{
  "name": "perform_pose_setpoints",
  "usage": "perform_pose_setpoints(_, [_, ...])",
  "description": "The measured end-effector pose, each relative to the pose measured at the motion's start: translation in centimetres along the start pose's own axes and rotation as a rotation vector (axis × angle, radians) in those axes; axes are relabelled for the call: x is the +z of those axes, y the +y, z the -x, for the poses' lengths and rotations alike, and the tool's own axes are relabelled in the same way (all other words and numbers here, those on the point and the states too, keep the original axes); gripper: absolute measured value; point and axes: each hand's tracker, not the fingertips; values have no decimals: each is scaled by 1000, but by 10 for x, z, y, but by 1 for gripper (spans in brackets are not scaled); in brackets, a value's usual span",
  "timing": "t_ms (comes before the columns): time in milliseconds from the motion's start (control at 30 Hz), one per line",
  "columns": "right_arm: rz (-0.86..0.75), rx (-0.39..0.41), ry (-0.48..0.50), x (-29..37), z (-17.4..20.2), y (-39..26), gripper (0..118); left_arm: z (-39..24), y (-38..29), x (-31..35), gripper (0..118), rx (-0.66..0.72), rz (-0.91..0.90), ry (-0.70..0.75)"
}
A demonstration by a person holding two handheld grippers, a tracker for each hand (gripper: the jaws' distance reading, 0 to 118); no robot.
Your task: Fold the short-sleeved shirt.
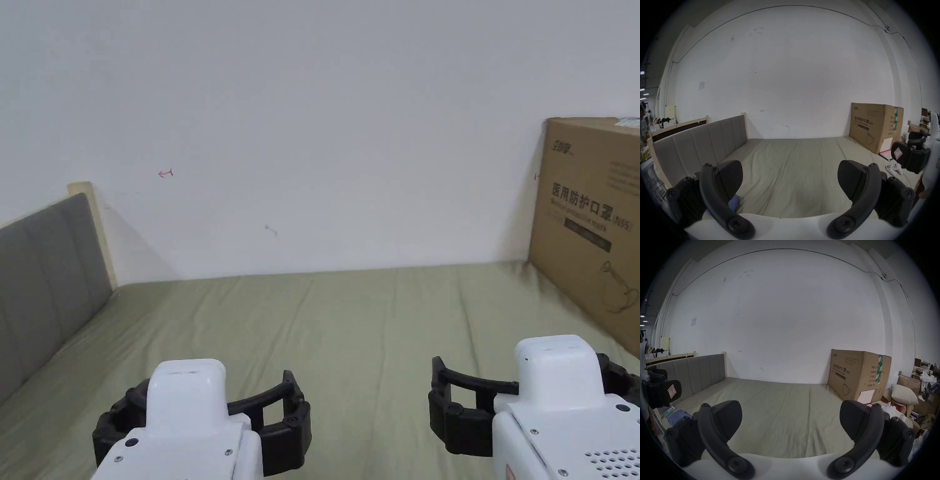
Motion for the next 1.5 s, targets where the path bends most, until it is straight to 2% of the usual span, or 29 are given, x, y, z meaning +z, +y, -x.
perform_pose_setpoints(100, [-1, 12, -7, 0, 1, -1, 118, 2, 0, -3, 117, 17, 45, -39])
perform_pose_setpoints(267, [6, 2, 0, -1, -1, -2, 118, 2, 0, -2, 117, 40, 86, 34])
perform_pose_setpoints(367, [15, 4, -3, -2, -2, -1, 118, 1, 1, -2, 117, -6, 56, -15])
perform_pose_setpoints(533, [40, 18, -17, -8, -2, 1, 118, -4, 3, -4, 117, -23, 62, -7])
perform_pose_setpoints(800, [98, 25, -16, -19, 0, 4, 118, -4, 10, -17, 117, 5, 90, -9])
perform_pose_setpoints(1033, [115, -5, -15, -21, -3, -1, 118, 2, 10, -23, 117, 53, 85, -64])
perform_pose_setpoints(1333, [126, -7, -27, -23, -6, -6, 118, -4, 6, -19, 117, -13, -7, 19])
perform_pose_setpoints(1500, [123, -7, -32, -21, -7, -7, 118, -1, 12, -16, 117, 10, 26, -14])
